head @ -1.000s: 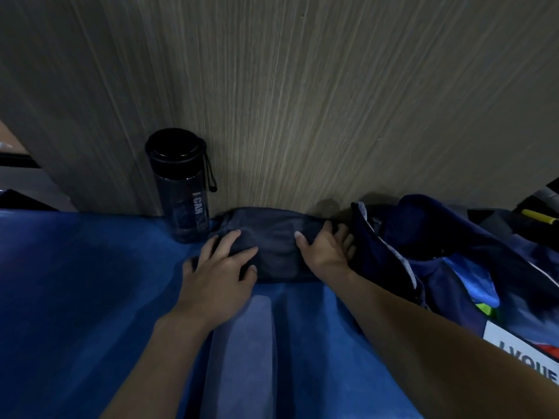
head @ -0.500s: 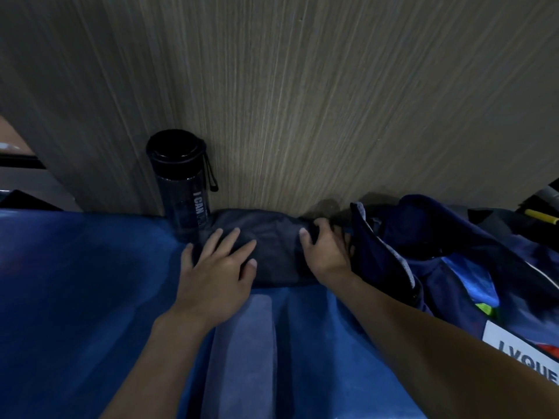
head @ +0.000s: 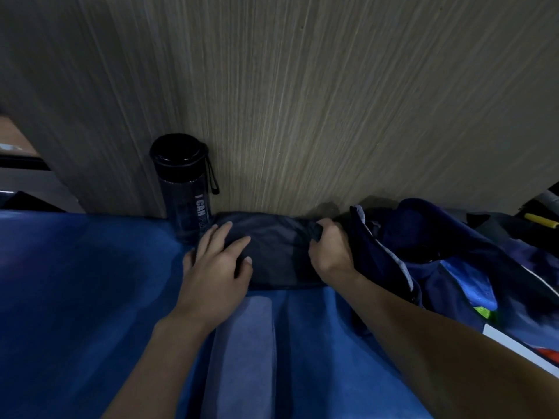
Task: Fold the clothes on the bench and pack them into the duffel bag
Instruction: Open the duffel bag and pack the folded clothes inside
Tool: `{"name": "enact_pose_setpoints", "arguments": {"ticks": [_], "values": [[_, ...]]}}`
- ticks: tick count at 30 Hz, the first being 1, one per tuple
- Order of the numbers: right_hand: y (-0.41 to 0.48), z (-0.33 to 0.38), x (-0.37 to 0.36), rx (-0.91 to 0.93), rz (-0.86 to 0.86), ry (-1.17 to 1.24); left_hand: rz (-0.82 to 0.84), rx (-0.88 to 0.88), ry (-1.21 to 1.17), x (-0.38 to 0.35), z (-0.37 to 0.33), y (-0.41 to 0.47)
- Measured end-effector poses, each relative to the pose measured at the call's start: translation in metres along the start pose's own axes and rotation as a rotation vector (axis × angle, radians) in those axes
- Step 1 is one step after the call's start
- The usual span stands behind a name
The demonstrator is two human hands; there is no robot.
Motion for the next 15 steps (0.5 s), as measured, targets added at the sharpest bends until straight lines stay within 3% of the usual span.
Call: {"name": "enact_pose_setpoints", "arguments": {"ticks": [3,8,12,15], "values": [[-0.007,0.014,0.014,0.109,-0.061,-0.064,-0.127,0.083,-0.067,0.004,0.000,0.000],[-0.017,0.064,0.033,0.283,-0.061,-0.320,-0.113,0.252,-0.260,-0.003,0.005,0.000],[-0.025,0.111,0.029,0.344,0.034,-0.290,-0.148,0.314,-0.512,0.001,0.004,0.002],[-0.032,0.130,0.005,0.448,0.209,-0.200,-0.162,0.367,-0.729,0.006,0.003,0.003]]}}
Point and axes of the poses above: each hand's wrist, its own y-axis towards the middle knuckle, its own x-axis out of the back of the hand, z = x × y, the point moved 4 cm from there along y, towards the middle knuckle, and after that the axes turned 3 degrees about x, right-handed, at the moved point
